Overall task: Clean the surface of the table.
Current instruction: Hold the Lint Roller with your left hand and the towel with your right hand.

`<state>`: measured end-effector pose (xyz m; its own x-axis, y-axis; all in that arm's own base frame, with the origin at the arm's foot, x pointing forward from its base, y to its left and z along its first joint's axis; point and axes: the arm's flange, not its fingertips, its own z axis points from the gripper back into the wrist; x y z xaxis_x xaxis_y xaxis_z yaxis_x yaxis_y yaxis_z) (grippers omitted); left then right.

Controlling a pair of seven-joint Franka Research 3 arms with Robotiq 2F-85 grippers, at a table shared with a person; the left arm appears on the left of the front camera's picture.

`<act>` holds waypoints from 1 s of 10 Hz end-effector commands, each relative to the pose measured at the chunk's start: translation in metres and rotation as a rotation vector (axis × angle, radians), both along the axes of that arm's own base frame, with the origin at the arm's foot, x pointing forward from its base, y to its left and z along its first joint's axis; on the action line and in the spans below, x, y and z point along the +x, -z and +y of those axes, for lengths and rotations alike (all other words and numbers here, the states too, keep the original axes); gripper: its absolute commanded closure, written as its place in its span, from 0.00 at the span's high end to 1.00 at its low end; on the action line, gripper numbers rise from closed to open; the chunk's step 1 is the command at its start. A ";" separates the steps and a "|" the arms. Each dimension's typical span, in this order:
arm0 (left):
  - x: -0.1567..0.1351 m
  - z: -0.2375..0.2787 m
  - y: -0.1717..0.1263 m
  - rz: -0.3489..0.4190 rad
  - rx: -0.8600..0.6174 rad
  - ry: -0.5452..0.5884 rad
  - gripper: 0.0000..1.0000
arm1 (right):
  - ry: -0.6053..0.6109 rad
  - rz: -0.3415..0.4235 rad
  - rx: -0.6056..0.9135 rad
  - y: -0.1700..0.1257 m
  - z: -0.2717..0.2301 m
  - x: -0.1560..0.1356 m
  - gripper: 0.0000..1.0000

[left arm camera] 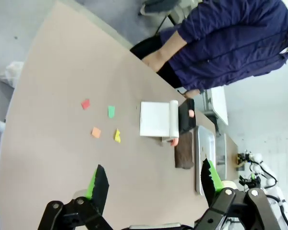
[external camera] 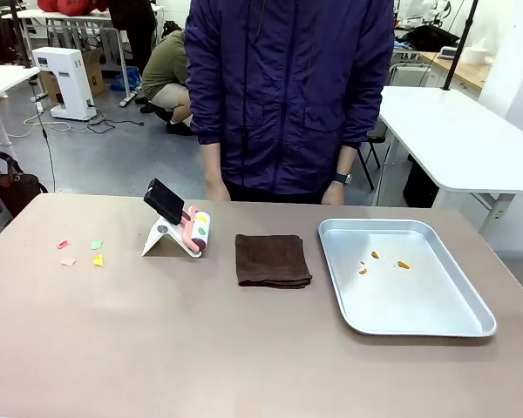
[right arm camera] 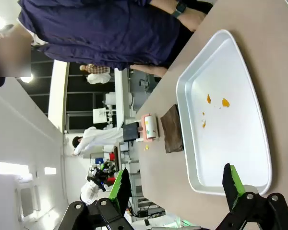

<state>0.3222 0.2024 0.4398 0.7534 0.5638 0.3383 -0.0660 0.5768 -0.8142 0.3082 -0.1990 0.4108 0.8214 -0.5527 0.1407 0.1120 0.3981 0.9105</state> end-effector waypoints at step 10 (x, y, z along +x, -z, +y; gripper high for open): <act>0.082 -0.162 -0.064 0.007 0.297 0.404 1.00 | -0.252 -0.256 -0.600 -0.092 0.200 0.051 1.00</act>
